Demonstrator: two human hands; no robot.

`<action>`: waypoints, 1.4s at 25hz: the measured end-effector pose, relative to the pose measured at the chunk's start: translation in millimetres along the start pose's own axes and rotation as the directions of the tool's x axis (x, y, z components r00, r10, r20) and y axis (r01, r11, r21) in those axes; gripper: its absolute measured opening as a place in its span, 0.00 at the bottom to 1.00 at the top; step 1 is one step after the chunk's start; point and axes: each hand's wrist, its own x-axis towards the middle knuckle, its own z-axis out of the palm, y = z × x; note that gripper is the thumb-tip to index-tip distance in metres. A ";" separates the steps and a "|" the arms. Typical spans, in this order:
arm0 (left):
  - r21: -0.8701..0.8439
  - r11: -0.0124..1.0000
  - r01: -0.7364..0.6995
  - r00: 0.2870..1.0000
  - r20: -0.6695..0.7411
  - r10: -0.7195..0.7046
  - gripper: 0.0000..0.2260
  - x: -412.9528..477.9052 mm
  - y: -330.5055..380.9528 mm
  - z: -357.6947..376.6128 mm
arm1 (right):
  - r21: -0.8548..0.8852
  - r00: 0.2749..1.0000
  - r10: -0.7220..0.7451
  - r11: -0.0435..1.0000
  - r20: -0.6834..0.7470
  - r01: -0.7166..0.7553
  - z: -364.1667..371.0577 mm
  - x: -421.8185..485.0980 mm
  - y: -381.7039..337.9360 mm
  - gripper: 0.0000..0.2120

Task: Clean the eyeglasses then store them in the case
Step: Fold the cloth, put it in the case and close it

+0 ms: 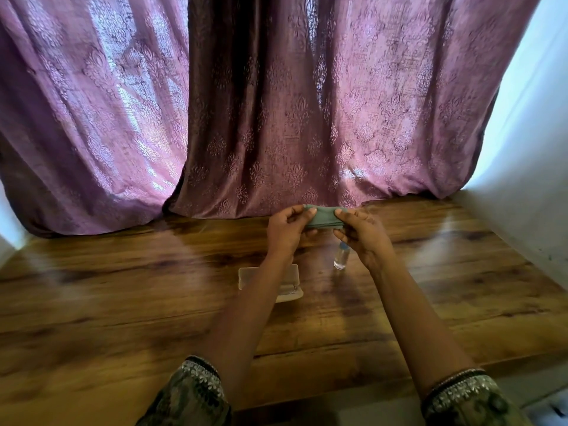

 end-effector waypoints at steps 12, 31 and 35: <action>0.008 0.994 0.107 0.994 -0.015 -0.106 0.07 1.7 -6.6 -10.2 | 0.088 0.994 -0.106 0.990 -0.005 0.106 6.2 -4.9 5.3 0.09; 0.350 0.852 0.391 0.881 -0.412 -0.235 0.15 14.1 -67.0 -124.8 | 0.124 0.986 0.102 0.989 -0.130 -0.086 20.3 1.0 35.0 0.09; 0.336 0.829 0.447 0.861 -0.414 -0.296 0.13 9.8 -91.3 -143.2 | 0.124 0.977 0.126 0.987 -0.171 -0.106 22.0 3.6 50.3 0.10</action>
